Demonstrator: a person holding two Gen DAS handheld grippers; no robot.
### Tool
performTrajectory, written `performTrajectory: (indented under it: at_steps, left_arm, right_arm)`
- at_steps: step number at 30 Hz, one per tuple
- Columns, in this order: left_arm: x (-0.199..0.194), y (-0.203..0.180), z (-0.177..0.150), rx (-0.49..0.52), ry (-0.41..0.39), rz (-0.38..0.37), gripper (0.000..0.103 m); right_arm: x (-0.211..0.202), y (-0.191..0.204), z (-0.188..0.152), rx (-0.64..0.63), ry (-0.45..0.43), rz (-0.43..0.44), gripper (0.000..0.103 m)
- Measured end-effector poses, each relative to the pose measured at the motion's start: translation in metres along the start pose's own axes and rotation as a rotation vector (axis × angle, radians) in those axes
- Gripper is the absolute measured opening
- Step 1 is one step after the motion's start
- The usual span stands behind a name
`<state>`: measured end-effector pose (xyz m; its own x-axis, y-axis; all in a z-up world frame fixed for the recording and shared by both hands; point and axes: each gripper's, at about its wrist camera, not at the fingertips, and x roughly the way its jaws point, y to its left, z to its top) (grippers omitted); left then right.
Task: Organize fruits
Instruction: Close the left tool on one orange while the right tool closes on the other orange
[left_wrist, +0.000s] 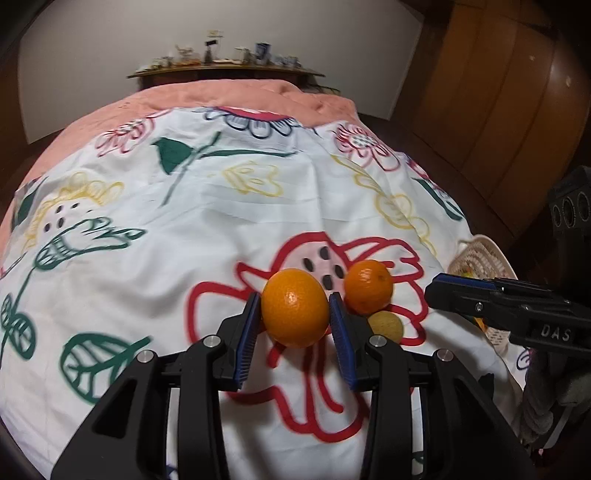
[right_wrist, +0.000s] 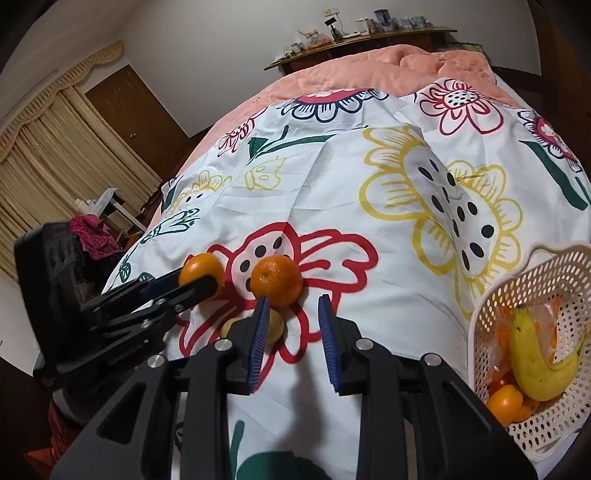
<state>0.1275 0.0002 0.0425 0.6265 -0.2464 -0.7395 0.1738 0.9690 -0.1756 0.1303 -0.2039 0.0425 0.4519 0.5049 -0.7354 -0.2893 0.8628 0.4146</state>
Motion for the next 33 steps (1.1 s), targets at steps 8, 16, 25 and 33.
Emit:
performTrajectory:
  at_steps: [8,16,25,33]
  left_arm:
    - [-0.02,0.018,-0.008,-0.049,-0.048,0.059,0.039]
    - [-0.029,0.032,-0.016,-0.083,-0.061,0.084,0.039]
    - [-0.033,0.037,-0.022,-0.097,-0.076,0.07,0.039]
    - [-0.034,0.037,-0.027,-0.095,-0.086,0.049,0.039]
  right_arm:
    - [0.006,0.021,-0.006,-0.068,0.035,0.004,0.041]
    - [0.004,0.051,-0.013,-0.158,0.036,0.05,0.041]
    - [0.013,0.036,-0.011,-0.069,0.051,-0.083,0.041]
    - [0.025,0.035,0.01,-0.006,0.037,-0.096,0.047]
